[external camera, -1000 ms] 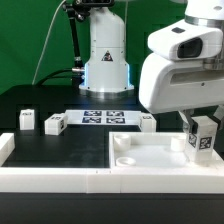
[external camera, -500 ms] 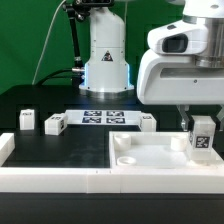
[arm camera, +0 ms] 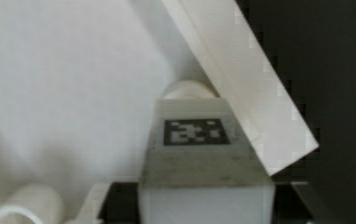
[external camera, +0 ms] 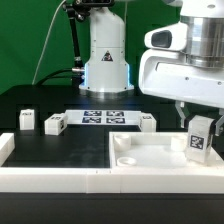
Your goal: Assemble one leg
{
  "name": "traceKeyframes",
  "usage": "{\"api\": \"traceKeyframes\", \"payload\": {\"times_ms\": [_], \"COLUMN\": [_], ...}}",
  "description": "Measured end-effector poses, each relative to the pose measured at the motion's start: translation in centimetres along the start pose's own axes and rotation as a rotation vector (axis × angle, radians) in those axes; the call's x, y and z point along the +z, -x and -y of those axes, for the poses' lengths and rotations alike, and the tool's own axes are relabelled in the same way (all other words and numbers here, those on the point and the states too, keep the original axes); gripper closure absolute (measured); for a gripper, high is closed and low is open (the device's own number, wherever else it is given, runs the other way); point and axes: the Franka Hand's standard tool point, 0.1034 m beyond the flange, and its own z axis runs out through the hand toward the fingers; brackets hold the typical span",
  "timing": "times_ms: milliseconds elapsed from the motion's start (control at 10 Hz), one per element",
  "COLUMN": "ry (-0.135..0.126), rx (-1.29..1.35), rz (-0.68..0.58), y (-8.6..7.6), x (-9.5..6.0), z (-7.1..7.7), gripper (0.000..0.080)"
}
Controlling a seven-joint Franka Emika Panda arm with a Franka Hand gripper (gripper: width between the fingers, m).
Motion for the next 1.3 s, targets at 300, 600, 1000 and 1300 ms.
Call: {"api": "traceKeyframes", "payload": {"times_ms": [300,600,1000,1300], "ry": [-0.007,0.000,0.000,-0.001], "rx": [0.321,0.368,0.116,-0.205], "rz": [-0.010,0.000,0.003,0.003], "y": [0.12,0.06,0.36,0.53], "x": [0.05,0.06,0.09,0.09], "z": [-0.04,-0.02,0.16,0.31], "gripper": [0.0509,0.0476,0.0180,0.0151]}}
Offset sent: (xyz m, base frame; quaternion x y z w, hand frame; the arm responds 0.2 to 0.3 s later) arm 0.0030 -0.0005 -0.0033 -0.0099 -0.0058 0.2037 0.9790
